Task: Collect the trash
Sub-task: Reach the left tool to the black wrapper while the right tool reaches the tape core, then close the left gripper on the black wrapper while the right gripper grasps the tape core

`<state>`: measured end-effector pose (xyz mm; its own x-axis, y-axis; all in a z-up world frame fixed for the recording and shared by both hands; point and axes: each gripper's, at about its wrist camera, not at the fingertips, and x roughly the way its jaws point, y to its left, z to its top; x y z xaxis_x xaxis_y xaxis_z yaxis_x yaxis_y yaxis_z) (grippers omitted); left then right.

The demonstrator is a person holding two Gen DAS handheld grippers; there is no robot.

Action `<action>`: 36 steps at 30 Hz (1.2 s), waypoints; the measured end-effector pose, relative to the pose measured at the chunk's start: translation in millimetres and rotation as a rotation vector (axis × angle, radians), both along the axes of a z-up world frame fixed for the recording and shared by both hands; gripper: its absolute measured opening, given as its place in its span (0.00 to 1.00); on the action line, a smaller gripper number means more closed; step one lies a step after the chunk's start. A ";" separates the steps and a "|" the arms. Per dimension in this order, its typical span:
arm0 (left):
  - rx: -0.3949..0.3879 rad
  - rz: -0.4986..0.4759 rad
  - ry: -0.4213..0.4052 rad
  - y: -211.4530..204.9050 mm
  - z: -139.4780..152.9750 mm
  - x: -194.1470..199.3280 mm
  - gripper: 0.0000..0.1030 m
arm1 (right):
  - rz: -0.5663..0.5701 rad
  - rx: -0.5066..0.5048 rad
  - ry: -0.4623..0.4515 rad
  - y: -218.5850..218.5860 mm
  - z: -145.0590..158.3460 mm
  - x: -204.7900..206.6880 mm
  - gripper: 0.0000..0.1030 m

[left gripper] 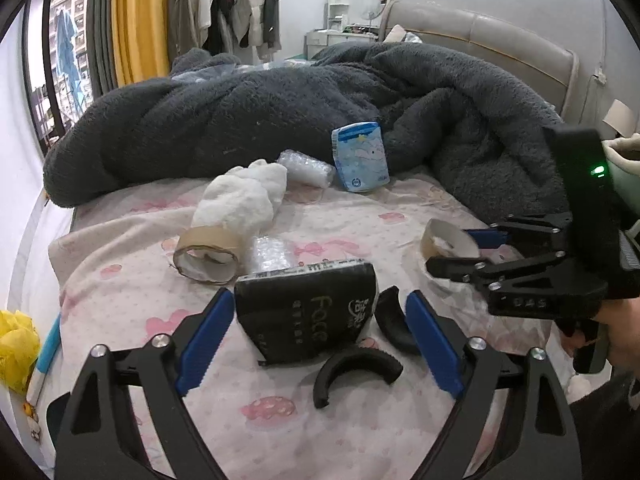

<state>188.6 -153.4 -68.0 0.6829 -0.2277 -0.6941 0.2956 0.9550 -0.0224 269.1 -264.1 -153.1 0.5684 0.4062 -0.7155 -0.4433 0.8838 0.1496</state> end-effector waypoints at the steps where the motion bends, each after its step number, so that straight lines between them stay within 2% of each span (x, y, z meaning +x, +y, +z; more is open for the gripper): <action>1: -0.001 0.006 0.007 -0.6 -1.3 2.2 0.80 | -0.005 0.009 -0.005 -1.8 2.2 0.5 0.43; 7: -0.007 0.047 0.077 1.5 -12.7 15.8 0.66 | -0.019 0.049 -0.036 -2.6 18.2 3.7 0.43; 13: -0.039 0.045 0.087 11.0 -12.6 16.9 0.37 | -0.018 0.067 -0.040 6.3 22.4 7.4 0.43; 19: -0.095 0.034 0.084 22.5 -5.3 15.0 0.20 | -0.017 0.072 -0.060 13.8 32.2 7.2 0.43; 27: -0.169 0.026 -0.014 41.3 28.0 1.7 0.16 | -0.036 0.109 -0.099 23.4 50.4 11.4 0.43; 36: -0.228 0.107 -0.096 89.9 53.4 -7.4 0.16 | -0.002 0.147 -0.134 59.8 71.3 20.3 0.43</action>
<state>181.2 -63.5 -14.6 0.7720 -0.2935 -0.5637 0.2043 0.9545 -0.2173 289.4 -204.3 -81.8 0.6557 0.4992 -0.5665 -0.4661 0.8579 0.2164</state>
